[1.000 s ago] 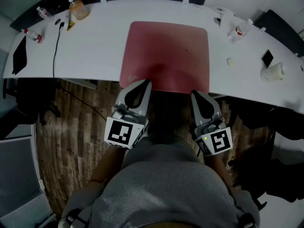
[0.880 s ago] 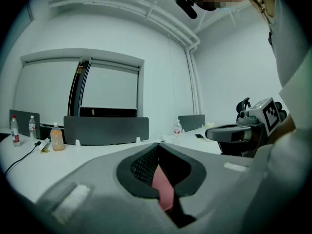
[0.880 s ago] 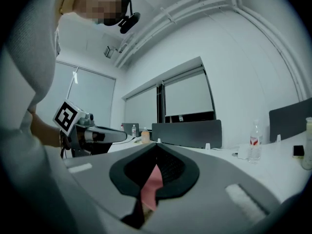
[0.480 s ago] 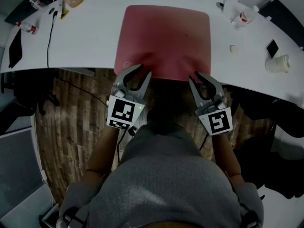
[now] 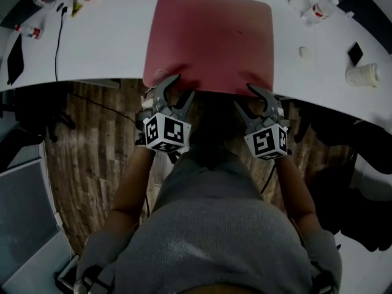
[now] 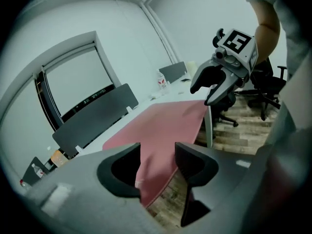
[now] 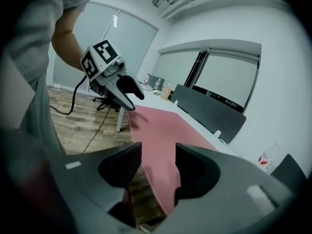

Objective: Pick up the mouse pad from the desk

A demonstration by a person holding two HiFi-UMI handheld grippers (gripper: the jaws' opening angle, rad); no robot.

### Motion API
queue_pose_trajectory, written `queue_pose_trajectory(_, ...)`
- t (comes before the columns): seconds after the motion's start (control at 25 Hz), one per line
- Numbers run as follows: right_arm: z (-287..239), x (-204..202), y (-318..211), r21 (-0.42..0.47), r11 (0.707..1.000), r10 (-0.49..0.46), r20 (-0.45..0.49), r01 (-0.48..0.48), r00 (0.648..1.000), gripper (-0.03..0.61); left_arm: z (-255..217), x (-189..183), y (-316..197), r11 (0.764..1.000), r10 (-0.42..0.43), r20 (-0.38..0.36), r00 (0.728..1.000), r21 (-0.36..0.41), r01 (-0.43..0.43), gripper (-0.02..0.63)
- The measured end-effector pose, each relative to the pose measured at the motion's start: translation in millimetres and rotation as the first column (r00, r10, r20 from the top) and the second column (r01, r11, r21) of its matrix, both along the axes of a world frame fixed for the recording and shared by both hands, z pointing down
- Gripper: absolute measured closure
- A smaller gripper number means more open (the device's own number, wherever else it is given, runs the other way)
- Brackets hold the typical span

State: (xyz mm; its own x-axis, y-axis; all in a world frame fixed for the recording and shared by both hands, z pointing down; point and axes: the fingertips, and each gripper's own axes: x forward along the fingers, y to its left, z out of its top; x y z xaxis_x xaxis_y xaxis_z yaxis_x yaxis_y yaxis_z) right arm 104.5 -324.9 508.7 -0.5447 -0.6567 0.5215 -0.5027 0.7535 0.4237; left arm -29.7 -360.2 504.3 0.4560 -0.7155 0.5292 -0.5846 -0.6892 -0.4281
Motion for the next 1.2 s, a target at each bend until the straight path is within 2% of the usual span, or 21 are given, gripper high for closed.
queue_pose_trajectory(0.2, 28, -2, -5, 0.031, 0.999, -0.018, -0.101, 0.021, 0.995, 0.382, 23, 2, -1, 0.999, 0.037, 0.111, 0.993, 0.003, -0.037, 0.366)
queue_pose_trajectory(0.32, 44, -2, -8, 0.014, 1.0, -0.014, -0.116, 0.016, 0.993, 0.373, 37, 5, 1, 0.998, 0.063, 0.175, 0.983, -0.018, -0.061, 0.344)
queue_pose_trajectory(0.44, 57, -2, -10, -0.011, 1.0, 0.0, -0.118, -0.001, 0.993, 0.359, 49, 10, 0, 0.997, 0.081, 0.221, 0.972, -0.021, -0.079, 0.344)
queue_pose_trajectory(0.72, 80, -5, -17, 0.007, 1.0, -0.002, -0.226, 0.004, 0.974, 0.357, 79, 8, -3, 0.994, 0.105, 0.318, 0.942, -0.047, -0.096, 0.344)
queue_pose_trajectory(0.88, 79, -5, -23, 0.027, 1.0, 0.021, -0.225, -0.016, 0.974, 0.391, 85, 3, -11, 0.997, 0.066, 0.306, 0.95, -0.047, -0.054, 0.35)
queue_pose_trajectory(0.96, 77, -5, -22, 0.024, 1.0, 0.02, -0.212, -0.015, 0.977, 0.404, 84, 1, -14, 0.998, 0.06, 0.292, 0.954, -0.049, -0.048, 0.394)
queue_pose_trajectory(1.08, 68, -6, -22, 0.033, 0.999, 0.031, -0.167, -0.026, 0.985, 0.455, 81, 3, -13, 0.997, 0.072, 0.268, 0.961, -0.05, -0.061, 0.465)
queue_pose_trajectory(1.2, 73, -8, -20, 0.033, 0.999, 0.01, -0.215, -0.003, 0.977, 0.468, 78, 3, -14, 0.998, 0.06, 0.24, 0.969, -0.048, -0.05, 0.505)
